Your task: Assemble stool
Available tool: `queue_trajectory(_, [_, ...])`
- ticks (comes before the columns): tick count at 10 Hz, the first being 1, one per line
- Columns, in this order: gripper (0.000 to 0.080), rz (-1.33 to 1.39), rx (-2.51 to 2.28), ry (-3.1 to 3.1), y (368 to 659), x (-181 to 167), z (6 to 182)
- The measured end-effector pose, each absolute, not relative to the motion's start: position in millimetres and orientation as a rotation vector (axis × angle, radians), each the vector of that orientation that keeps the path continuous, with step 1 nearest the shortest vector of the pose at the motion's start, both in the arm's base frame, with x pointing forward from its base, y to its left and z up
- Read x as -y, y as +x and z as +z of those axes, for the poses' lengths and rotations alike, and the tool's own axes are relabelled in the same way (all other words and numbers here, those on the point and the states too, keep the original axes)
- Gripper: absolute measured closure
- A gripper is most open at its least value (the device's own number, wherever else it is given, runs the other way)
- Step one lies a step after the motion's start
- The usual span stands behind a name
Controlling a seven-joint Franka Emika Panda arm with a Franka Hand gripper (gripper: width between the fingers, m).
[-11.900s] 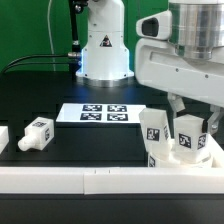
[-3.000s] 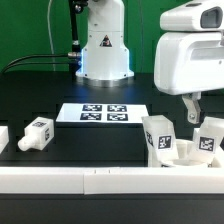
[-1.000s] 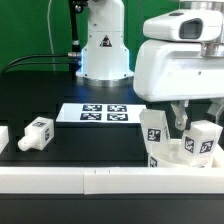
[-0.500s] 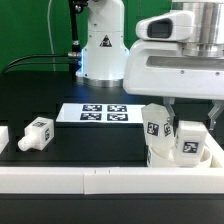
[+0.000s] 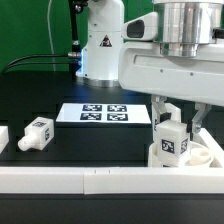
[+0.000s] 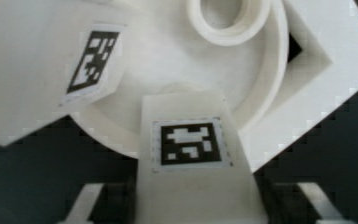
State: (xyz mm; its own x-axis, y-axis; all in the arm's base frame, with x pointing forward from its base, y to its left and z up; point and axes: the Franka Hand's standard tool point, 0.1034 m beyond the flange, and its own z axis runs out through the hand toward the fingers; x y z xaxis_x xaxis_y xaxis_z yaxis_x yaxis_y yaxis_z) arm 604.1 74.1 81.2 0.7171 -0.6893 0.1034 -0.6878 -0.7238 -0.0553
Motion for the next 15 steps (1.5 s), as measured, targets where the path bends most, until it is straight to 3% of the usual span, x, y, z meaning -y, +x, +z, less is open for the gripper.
queue_trajectory(6, [0.0464, -0.159, -1.945, -2.398, 593, -62, 79.3])
queue_trajectory(10, [0.0463, -0.132, -2.124, -2.248, 589, -60, 78.1])
queue_trajectory(12, [0.0222, -0.137, -2.046, -2.301, 590, -57, 86.1])
queue_trajectory(13, [0.0172, -0.139, -1.997, -2.317, 590, -52, 99.0])
queue_trajectory(15, [0.0154, -0.157, -1.918, -2.354, 586, -35, 117.8])
